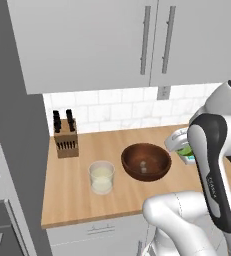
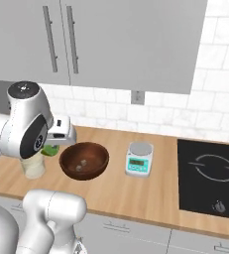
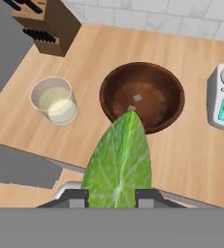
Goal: Grab a lemon wedge from the fridge and one ice cube from the ice bowl, and put them in the glass of lemonade.
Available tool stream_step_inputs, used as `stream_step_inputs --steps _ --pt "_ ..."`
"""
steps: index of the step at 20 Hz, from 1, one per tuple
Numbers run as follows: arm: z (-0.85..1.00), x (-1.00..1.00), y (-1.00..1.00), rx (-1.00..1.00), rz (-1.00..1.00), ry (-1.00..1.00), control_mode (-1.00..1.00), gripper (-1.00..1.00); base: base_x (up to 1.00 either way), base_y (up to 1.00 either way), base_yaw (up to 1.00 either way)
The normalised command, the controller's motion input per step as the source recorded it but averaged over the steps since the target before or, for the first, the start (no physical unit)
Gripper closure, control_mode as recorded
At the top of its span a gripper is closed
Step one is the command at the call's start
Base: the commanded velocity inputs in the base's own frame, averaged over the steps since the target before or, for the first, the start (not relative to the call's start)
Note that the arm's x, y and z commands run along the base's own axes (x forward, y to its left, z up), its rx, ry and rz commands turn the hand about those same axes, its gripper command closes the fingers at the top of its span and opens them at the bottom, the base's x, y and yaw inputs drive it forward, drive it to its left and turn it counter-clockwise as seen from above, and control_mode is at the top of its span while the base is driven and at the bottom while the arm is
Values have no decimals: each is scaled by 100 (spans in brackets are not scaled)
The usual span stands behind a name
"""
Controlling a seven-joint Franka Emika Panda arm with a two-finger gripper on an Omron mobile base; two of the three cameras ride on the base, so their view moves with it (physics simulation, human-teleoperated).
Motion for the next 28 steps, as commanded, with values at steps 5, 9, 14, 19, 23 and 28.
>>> stream_step_inputs --steps 5,9,14,19,23,28 --pt "0 0 0 0 0 0 100 100 56 0 -8" --pt "0 0 0 0 0 0 100 100 0 0 0" --pt "0 0 0 0 0 0 100 100 0 0 0" --pt "-8 2 8 0 0 5 -100 100 0 0 0" --pt "-54 17 85 -4 0 19 -100 100 0 0 0" --pt "-82 41 100 -3 0 10 -100 100 0 0 0"
